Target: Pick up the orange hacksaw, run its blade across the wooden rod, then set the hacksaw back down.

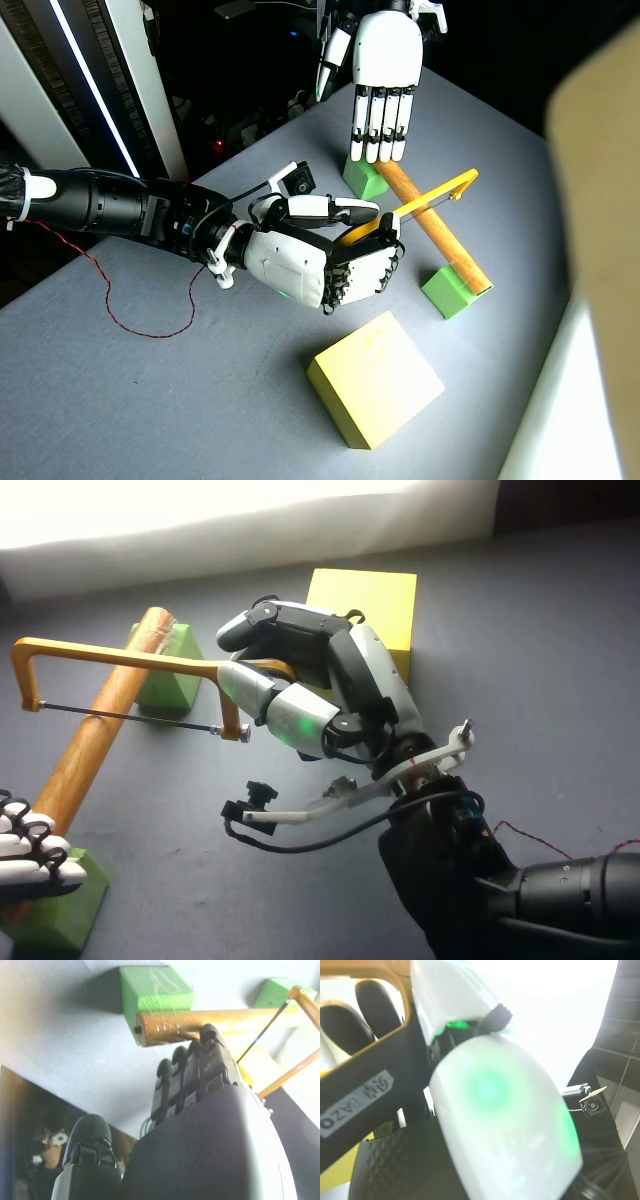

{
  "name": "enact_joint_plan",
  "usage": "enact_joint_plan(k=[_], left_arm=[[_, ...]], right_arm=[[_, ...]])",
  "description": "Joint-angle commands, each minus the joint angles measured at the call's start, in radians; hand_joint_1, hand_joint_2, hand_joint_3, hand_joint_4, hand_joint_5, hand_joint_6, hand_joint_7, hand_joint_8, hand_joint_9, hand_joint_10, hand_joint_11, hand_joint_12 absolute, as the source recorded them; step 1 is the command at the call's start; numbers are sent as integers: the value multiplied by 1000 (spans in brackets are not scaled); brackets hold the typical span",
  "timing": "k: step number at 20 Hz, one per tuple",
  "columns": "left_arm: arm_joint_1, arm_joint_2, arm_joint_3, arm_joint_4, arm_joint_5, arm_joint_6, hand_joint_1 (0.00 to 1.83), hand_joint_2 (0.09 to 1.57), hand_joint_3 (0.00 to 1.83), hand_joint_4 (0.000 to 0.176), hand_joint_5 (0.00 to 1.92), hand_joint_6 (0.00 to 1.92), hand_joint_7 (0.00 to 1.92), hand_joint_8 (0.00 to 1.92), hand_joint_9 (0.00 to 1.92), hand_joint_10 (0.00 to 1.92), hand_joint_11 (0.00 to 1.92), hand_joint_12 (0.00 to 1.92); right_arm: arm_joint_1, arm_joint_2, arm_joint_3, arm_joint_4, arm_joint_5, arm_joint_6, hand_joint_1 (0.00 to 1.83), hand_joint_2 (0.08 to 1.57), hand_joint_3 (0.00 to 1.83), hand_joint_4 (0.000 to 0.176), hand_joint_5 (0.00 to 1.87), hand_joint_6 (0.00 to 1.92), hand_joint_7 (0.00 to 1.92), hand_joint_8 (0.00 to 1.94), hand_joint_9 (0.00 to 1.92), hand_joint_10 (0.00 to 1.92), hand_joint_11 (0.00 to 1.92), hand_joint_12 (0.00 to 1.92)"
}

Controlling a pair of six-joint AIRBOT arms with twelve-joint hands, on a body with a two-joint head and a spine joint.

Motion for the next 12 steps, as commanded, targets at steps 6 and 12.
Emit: enact_joint_plan(k=[6, 12], left_arm=[[-11, -8, 8, -14, -22, -3, 53, 1293, 1, 0, 116, 5, 90, 2, 53, 1, 0, 109], [-13, -11, 9, -14, -22, -3, 70, 1287, 0, 0, 102, 2, 80, 3, 39, 3, 0, 91]], right_arm=[[53, -70, 65, -71, 51, 3, 1249, 1147, 1, 0, 864, 976, 987, 1200, 918, 1143, 811, 1505], [71, -120, 91, -72, -7, -20, 1247, 1141, 0, 0, 896, 935, 984, 1202, 905, 1156, 801, 1501]])
